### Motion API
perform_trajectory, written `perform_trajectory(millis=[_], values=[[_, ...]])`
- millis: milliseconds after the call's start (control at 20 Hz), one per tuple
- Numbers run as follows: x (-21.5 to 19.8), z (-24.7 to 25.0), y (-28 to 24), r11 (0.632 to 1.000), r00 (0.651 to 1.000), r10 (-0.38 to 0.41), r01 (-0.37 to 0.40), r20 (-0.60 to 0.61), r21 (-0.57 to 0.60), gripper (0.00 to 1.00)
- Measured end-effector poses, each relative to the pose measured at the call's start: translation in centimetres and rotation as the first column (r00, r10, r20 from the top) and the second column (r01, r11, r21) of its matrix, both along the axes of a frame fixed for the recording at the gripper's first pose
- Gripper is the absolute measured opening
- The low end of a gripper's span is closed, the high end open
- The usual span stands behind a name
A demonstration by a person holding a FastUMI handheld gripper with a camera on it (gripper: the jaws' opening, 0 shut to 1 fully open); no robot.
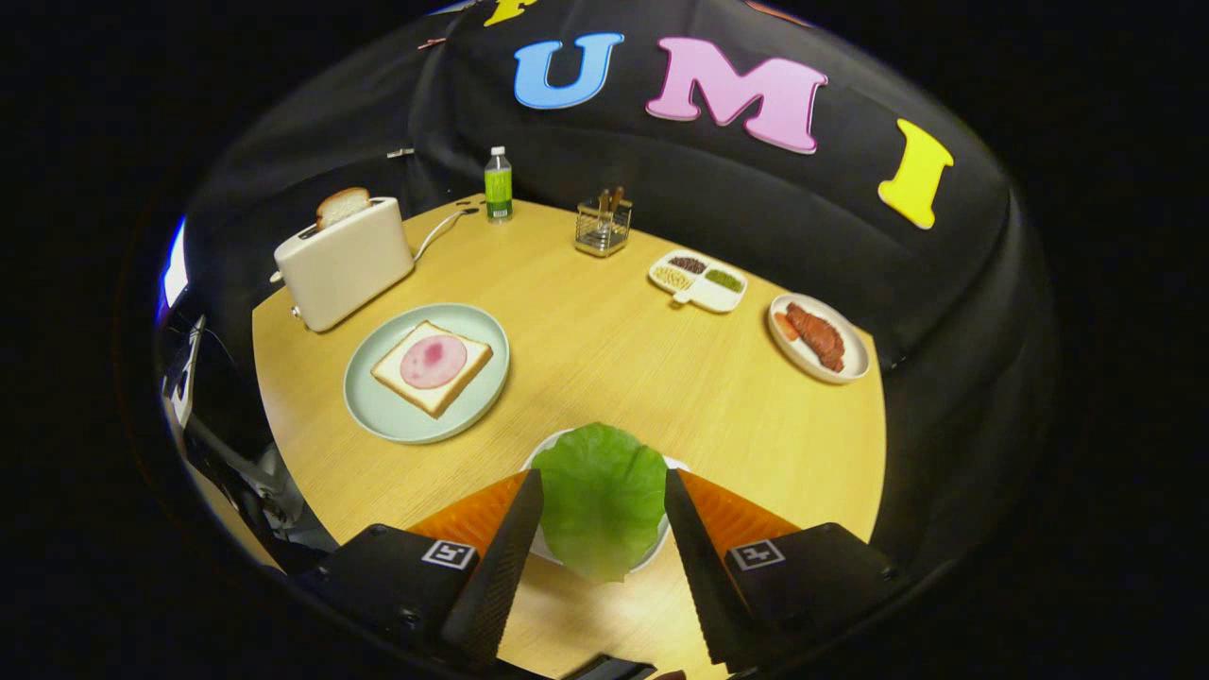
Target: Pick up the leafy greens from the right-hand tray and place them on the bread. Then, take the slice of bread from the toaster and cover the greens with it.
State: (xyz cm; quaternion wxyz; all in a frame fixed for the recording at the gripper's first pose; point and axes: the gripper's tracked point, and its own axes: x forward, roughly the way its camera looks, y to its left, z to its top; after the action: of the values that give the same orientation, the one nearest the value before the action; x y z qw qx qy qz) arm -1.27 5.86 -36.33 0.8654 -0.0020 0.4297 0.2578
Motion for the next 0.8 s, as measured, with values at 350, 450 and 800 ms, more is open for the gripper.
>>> perform_trajectory(millis=[350,450,800], values=[[-1.2,-5.9,1.1,0.996,0.985,0.084,-0.087,-0.15,-0.02,0.74],[-1.1,-6.5,1.3,0.995,0.982,0.09,-0.096,-0.167,-0.024,0.72],[-1.8,-8.0,1.4,0.996,0.969,0.068,-0.079,-0.239,-0.038,0.56]])
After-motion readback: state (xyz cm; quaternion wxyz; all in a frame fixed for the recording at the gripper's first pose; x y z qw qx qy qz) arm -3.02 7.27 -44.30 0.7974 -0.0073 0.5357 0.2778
